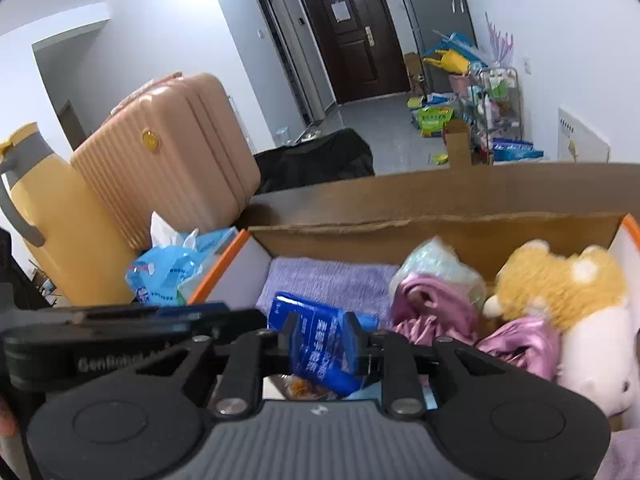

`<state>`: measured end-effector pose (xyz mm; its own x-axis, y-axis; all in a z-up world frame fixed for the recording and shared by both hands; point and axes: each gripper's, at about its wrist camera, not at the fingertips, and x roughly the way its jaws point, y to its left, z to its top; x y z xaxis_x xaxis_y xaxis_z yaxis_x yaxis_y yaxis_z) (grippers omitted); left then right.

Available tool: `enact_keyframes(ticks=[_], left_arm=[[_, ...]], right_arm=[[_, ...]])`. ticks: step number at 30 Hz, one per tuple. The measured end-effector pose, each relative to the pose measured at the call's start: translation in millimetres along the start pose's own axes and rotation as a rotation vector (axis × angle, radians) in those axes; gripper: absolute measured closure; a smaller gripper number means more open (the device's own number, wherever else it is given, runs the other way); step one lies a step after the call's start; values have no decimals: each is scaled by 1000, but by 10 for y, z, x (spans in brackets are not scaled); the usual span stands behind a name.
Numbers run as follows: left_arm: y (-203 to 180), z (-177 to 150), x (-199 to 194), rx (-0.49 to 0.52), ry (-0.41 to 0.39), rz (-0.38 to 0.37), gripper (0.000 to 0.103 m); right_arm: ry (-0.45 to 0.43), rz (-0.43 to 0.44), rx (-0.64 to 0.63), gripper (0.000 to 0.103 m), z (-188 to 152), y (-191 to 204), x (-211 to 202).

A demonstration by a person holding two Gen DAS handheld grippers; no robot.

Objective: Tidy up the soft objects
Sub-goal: 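Carry the tissue packet into the box and open both grippers, then withdraw both grippers from the box back over the table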

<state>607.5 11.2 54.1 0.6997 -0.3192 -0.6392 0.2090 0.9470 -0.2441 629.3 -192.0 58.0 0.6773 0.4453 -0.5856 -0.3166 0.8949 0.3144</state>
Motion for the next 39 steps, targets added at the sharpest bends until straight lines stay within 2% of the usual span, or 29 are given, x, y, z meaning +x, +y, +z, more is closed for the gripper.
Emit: enact_keyframes(ticks=[6,8,11,14,15,16,17,18,19,20,21,23,25,30,34,39], left_arm=[[-166,77,-514,45,-56,27,55],[-253,95,-802,65,-99,41,49],[-373,66,-1216,80,-168,38,33],[-529,-48,-1535,102,-227,75,28],[-581,-82,-1592,106,-248,93,20],[-622,-167,-1668,107,-286,116,8],[-658,-281,-1739,105,-351,146,3],[-690,-370,-1779,105,-412,171,1],[-719,-507,-1804,103,-480,198,1],[-737,-610,-1793,104,-514,215,1],[-751,-699,-1772,108,-533,231,0],[-787,-871,-1703,103,-547,268,0],[-817,-986,-1679,96,-541,284,0],[-868,-1143,-1762,74,-535,260,0],[-958,-1212,-1870,113,-563,259,0],[-1040,-1285,-2039,113,-583,249,0]], right_arm=[[-55,-31,-46,73,135,59,-537],[-85,-54,-75,71,186,67,-817],[-137,-90,-114,62,172,68,-1275],[-176,-142,-156,53,75,59,-1672],[-190,-162,-170,48,43,51,-1783],[-210,-182,-185,45,1,42,-1895],[-235,-201,-199,36,-53,33,-1999],[-274,-221,-215,24,-136,24,-2099],[-340,-244,-239,18,-256,13,-2198],[-407,-272,-274,9,-382,10,-2257],[-475,-303,-304,4,-512,2,-2312],[-593,-329,-330,3,-773,-28,-2371],[-644,-329,-320,1,-932,-67,-2372],[-661,-317,-240,1,-1085,-164,-2399],[-681,-318,-240,1,-1193,-103,-2515],[-700,-310,-243,0,-1277,-7,-2697]])
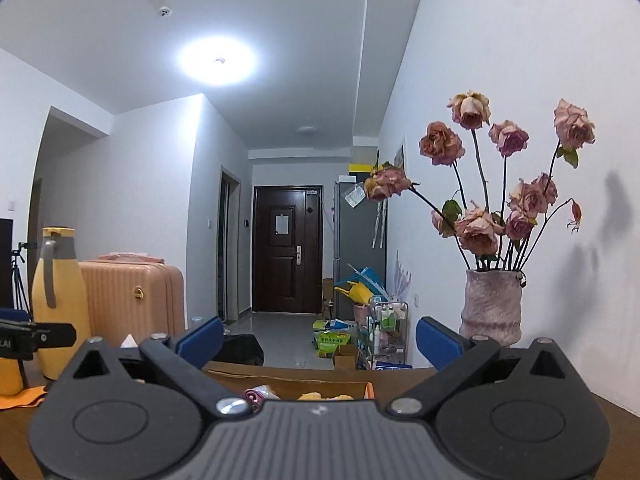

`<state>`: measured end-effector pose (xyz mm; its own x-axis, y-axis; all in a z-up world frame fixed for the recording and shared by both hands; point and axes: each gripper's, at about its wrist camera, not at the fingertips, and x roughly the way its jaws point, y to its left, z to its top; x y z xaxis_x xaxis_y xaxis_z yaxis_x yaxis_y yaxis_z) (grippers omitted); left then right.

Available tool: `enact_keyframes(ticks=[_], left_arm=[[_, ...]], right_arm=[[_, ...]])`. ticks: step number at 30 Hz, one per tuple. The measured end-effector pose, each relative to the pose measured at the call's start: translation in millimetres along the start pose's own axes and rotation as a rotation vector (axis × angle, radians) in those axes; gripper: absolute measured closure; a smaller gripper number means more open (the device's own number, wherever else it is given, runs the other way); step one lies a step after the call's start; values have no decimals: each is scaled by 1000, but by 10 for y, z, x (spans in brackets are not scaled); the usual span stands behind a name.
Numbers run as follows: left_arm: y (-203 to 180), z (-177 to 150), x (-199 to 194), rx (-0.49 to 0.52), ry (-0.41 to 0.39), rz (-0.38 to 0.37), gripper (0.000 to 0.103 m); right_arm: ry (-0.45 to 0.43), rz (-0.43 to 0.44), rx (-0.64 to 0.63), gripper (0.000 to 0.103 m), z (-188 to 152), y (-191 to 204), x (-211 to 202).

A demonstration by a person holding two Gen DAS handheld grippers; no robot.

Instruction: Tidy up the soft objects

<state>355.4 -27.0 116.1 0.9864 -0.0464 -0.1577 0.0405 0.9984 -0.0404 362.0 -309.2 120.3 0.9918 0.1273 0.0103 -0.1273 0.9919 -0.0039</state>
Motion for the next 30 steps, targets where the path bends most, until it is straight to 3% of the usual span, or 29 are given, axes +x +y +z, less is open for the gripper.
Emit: enact_keyframes(ticks=[7,13,20,24,26,30], left_arm=[[-43,-79,-512,42,-22,1,0],[-69,-278,-1268,64,12,-12,0],[-10,-777,-2514,125,-59,-35,0],[54,-1044,-3065,98,-34,-45,0],[93,-1164,-3206,84,3,-53,0],[101,-1204,-3208,95,38,-20,0]], right_arm=[[-1,12,14,0,39,89,-490],[110,-28,36,0,-79,219,-1161],[166,10,7,0,-408,505,-2350],[152,18,74,0,-634,725,-3043],[119,-17,116,0,-794,827,-3321],[166,11,63,0,-855,1014,-3370]])
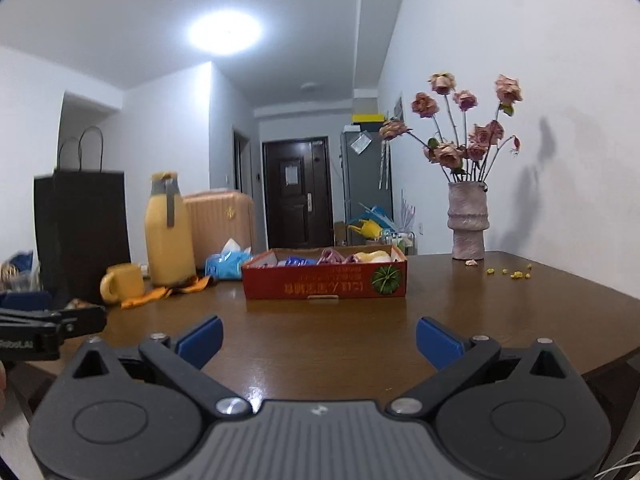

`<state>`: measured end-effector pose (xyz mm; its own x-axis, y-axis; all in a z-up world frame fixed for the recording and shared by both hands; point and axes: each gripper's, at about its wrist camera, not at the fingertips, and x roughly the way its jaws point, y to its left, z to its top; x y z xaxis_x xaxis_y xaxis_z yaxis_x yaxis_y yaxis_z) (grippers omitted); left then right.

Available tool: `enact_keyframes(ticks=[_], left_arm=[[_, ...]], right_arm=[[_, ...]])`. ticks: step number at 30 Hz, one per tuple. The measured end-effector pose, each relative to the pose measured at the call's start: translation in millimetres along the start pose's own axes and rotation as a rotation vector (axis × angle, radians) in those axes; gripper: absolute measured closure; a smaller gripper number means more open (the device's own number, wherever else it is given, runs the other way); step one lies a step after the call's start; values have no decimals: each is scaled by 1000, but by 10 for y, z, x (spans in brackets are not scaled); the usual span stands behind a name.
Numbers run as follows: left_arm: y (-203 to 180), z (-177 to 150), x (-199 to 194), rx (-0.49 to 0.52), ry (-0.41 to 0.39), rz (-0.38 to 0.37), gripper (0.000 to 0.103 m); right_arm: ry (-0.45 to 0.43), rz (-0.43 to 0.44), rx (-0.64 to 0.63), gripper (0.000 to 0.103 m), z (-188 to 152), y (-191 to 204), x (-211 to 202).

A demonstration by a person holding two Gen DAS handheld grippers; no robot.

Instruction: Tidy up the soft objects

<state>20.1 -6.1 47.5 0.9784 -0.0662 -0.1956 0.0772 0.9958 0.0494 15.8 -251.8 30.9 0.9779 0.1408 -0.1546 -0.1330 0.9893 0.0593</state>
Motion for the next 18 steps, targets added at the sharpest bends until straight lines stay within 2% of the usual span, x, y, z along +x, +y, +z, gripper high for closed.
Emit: enact_keyframes(ticks=[6,18], left_arm=[[70,41,-47,-30,-33,39,0],[94,45,-25,-27,-35,30,0]], right_arm=[[-9,22,30,0,49,41,-22],[-6,20,9,0,51,58,18]])
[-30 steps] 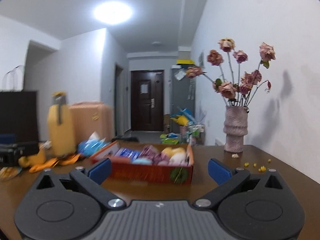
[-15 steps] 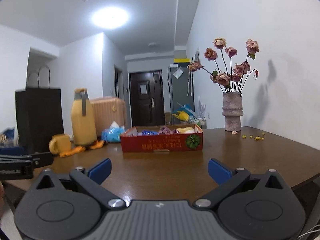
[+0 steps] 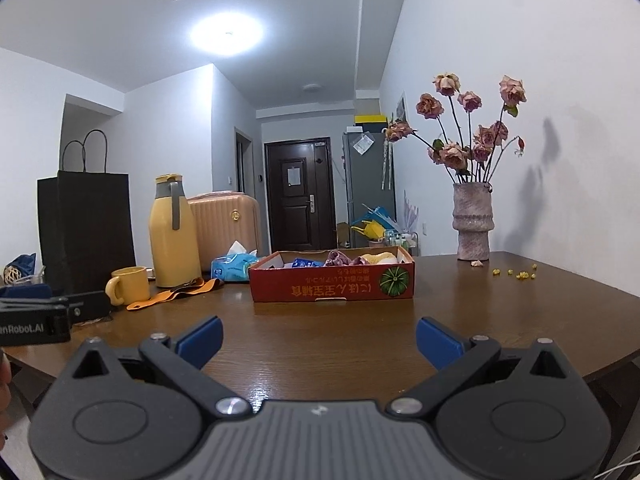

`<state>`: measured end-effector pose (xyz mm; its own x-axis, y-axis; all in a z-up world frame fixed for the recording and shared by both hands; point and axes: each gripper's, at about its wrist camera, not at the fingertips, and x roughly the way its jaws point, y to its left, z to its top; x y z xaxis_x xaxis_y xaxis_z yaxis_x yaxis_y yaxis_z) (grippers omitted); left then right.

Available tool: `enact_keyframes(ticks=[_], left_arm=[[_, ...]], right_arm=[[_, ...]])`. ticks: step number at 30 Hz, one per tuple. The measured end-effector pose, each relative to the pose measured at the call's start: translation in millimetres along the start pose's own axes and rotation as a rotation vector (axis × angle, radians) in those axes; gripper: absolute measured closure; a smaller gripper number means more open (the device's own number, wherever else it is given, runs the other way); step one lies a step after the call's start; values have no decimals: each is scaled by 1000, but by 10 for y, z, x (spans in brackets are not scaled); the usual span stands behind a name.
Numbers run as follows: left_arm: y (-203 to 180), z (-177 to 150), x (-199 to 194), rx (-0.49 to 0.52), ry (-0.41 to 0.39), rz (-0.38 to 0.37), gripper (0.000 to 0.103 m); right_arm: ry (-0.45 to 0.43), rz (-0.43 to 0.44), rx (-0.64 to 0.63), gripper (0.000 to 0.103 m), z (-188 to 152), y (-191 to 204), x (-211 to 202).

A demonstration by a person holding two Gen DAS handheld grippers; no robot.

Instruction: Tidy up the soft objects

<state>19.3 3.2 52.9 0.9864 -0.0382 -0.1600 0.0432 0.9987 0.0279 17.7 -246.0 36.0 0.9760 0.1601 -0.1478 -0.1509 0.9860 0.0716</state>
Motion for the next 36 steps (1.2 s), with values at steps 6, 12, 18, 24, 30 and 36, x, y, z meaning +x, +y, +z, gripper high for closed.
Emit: enact_keyframes(ticks=[6,12,18,24,30,36], left_arm=[[-6,-9,-8,7,-6,-8,0],[-12,-11,-13,9,-4,-9,0],[-8,-16,-14,9,-2,-9,0],[-1,-25,-3,5,3,-9,0],[-1,-18,1,5,3,-10,0],[0,-18,0,5,3,-9,0]], right_arm=[[6,4,3,0,1,-13,24],[7,0,10,0,3,-25,31],[7,1,6,0,4,-20,40],[-9,-10,11,0,10,-29,14],[0,-16,15,0,-3,-24,23],[2,-15,11,0,1,-16,28]])
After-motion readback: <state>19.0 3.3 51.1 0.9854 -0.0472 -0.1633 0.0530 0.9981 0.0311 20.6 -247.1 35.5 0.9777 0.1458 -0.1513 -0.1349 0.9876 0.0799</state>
